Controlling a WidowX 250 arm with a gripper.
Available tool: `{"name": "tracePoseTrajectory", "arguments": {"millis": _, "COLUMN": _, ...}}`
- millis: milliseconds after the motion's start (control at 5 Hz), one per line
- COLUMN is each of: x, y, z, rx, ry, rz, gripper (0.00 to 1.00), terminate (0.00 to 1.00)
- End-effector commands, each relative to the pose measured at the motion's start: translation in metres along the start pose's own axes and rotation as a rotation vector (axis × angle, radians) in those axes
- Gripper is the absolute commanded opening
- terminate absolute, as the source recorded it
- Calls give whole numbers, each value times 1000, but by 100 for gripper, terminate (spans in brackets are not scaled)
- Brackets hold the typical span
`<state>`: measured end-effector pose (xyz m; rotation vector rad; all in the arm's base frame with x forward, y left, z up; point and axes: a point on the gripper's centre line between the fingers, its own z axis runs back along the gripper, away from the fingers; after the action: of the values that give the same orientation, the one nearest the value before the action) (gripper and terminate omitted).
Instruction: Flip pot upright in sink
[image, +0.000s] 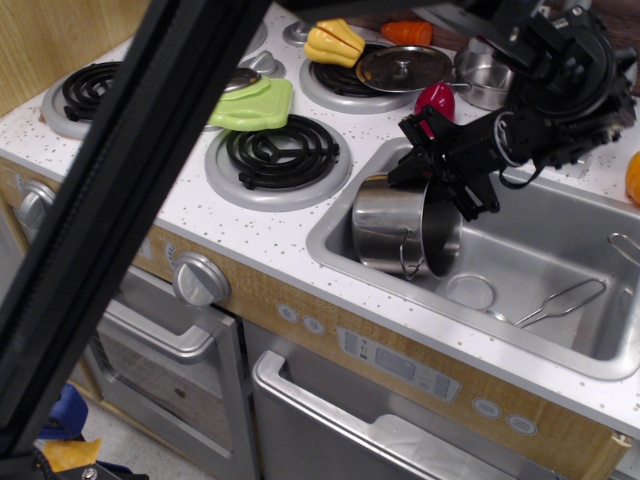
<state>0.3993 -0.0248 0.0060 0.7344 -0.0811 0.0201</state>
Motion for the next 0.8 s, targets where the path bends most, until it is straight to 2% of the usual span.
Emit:
{"name": "tracePoseTrajectory", "arguments": {"millis": 0, "x": 14, "y": 12, "z": 25, "rx": -247, "ry": 28, "rz": 57, "gripper": 0, "terminate": 0}}
{"name": "tracePoseTrajectory", "arguments": {"millis": 200, "x": 16, "y": 13, "z": 19, "rx": -348, "ry": 36, "rz": 67, "gripper": 0, "terminate": 0}}
{"name": "tracePoseTrajectory", "arguments": {"millis": 400, "x": 17, "y": 14, "z": 8, "rx": -516, "ry": 52, "rz": 60, "gripper": 0, "terminate": 0}}
{"name": "tracePoseTrajectory", "arguments": {"millis": 600, "x": 14, "y": 10, "z": -1, "rx": -561, "ry": -39, "rz": 59, "gripper": 100, "terminate": 0}}
